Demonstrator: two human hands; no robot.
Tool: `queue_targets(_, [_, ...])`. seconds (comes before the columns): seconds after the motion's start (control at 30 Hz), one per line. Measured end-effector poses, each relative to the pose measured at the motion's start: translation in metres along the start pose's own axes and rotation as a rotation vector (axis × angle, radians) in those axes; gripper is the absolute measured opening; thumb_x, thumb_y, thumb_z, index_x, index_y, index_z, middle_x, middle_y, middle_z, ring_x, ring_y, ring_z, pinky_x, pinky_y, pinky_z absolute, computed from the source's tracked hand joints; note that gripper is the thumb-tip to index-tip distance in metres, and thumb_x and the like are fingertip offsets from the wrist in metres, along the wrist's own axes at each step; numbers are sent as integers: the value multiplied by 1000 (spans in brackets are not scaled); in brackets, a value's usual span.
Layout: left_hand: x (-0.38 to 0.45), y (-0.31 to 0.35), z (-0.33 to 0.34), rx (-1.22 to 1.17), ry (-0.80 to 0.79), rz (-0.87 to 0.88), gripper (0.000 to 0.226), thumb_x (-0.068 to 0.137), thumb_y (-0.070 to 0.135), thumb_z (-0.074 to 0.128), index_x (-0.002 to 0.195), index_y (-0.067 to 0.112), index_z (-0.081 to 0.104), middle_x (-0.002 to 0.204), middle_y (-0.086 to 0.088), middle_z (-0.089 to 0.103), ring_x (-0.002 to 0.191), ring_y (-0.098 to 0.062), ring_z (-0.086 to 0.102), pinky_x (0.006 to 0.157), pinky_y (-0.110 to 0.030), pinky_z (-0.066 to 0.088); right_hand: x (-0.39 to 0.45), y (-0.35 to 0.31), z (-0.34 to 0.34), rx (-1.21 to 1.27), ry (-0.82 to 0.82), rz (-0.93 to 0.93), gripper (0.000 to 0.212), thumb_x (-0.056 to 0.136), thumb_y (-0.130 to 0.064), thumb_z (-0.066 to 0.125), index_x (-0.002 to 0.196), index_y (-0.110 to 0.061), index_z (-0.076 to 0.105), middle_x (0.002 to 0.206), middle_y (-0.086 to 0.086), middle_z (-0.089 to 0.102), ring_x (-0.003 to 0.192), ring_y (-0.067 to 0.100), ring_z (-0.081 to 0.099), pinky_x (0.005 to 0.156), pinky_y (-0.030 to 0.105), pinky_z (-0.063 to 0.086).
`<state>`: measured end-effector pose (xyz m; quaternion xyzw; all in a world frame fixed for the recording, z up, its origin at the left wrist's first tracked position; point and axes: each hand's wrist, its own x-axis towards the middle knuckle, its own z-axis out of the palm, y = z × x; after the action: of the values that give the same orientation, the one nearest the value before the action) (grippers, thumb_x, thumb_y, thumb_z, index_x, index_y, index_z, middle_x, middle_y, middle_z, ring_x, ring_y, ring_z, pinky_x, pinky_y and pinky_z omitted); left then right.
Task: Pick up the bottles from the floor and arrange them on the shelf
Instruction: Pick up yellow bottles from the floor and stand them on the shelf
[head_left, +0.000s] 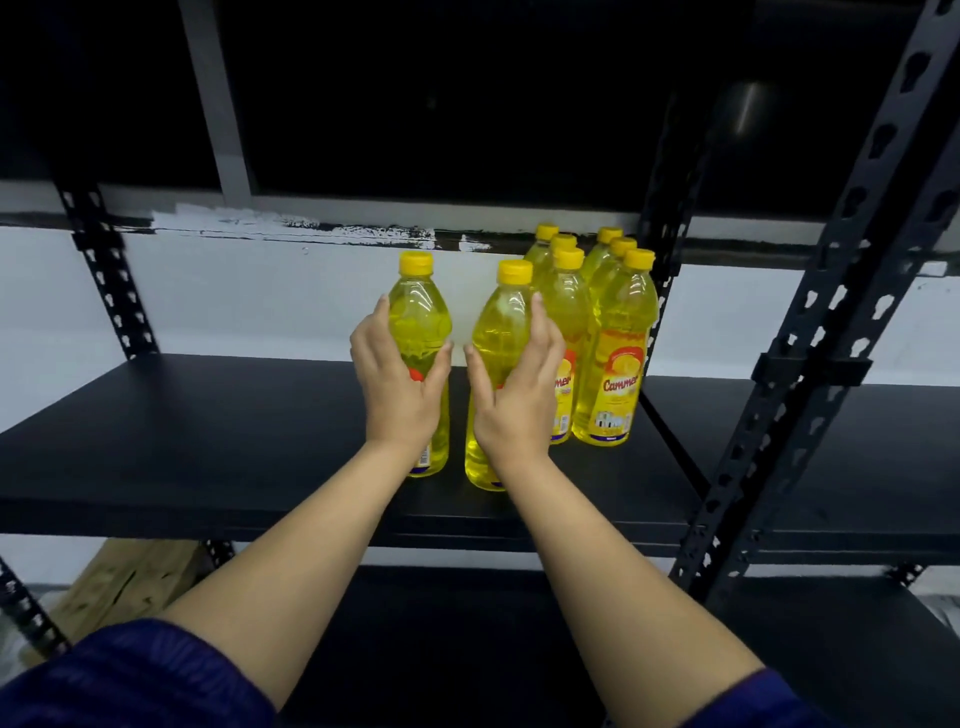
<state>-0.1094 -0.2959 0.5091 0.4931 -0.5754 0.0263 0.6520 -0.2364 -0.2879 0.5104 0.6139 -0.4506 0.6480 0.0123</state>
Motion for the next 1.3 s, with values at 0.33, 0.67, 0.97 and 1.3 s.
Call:
queue_targets(0.33, [15,-42,-5,56,-165,-22,87,100,53,55,164,30,2,156,-11,26,148,-25,29,119,-55,34,16,19,53,-110,-63,-10,82,107,-45,59,167,-15,12,168,20,22,154,39,33,113,54,46])
queue_targets(0.67, [-17,-79,-45,-10,-394,-224,109,84,23,86,160,47,12,150,5,46,133,-11,52,104,-49,55,-45,21,0,-369,-407,-27,113,91,-16,81,167,-45,3,177,3,-5,161,34,16,96,39,57])
queue_targets(0.97, [-2,-86,-8,-30,-354,-183,108,85,11,83,160,50,15,146,0,45,135,-18,50,103,-49,55,-21,35,54,-431,-392,63,114,91,-13,80,168,-41,0,176,12,-2,156,40,27,83,41,64])
queue_targets(1.3, [42,-112,55,41,-346,-194,108,85,6,81,164,38,14,146,-8,43,137,-24,47,101,-24,38,13,67,100,-420,-349,174,120,90,1,73,166,-47,-7,176,8,-6,157,39,26,102,47,55])
